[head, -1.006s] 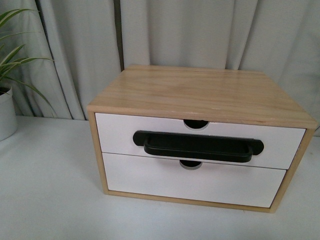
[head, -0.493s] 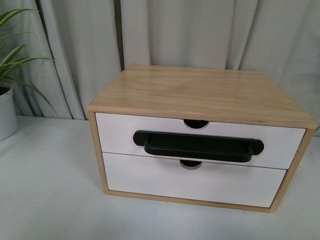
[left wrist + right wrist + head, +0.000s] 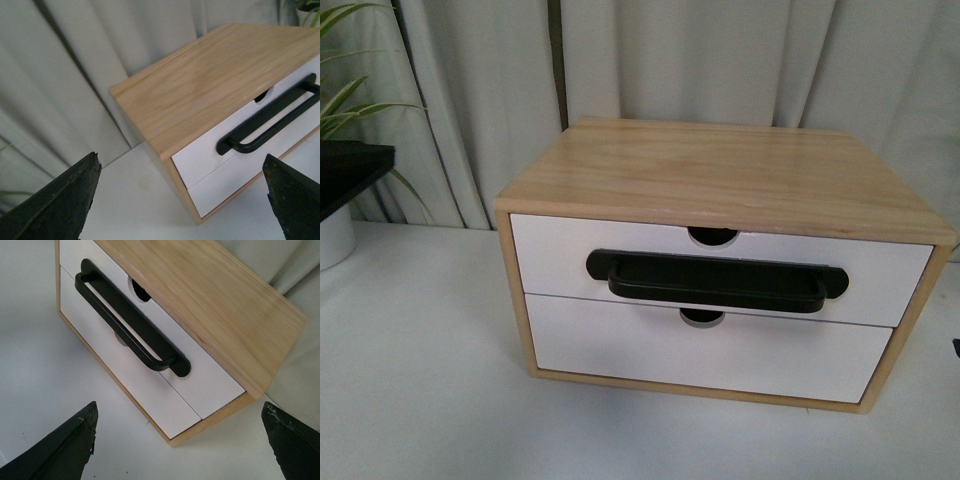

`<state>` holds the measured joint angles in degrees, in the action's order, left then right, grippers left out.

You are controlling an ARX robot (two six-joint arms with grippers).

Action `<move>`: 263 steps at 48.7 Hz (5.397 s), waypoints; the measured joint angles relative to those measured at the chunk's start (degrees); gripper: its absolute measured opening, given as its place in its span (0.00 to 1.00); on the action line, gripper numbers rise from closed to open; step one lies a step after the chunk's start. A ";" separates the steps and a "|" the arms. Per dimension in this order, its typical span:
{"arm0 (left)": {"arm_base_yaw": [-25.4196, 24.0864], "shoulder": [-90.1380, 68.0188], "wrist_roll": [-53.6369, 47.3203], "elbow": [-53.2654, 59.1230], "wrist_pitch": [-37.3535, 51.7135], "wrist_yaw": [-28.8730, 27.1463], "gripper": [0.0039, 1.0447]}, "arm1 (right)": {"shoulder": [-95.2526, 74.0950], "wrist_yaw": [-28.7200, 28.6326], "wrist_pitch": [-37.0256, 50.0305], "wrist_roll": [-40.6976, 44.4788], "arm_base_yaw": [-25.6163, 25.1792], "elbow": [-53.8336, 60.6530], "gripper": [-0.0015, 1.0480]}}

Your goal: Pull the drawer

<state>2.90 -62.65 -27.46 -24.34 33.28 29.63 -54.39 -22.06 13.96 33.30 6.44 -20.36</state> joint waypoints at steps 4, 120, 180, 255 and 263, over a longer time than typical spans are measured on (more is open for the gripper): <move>1.44 -2.67 -3.39 -2.56 -1.95 1.22 0.95 | -2.47 -0.42 -1.27 1.46 0.33 -2.16 0.91; 21.49 -35.10 -47.08 -33.31 -41.33 -8.96 0.95 | -36.24 2.67 -8.96 24.37 13.18 -24.17 0.91; 21.16 -40.09 -51.60 -36.33 -41.59 -12.09 0.95 | -43.87 2.60 -7.78 22.40 13.38 -27.80 0.91; 23.06 -32.68 -58.58 -27.67 -44.52 -13.90 0.95 | -38.05 0.61 -16.74 27.74 15.06 -23.34 0.91; 23.87 -29.42 -60.02 -23.76 -44.46 -13.99 0.95 | -35.10 -0.46 -17.51 27.89 16.06 -20.55 0.91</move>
<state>26.76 -92.07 -87.48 -48.10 -11.18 15.64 -89.49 -22.52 -3.55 61.19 22.50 -40.91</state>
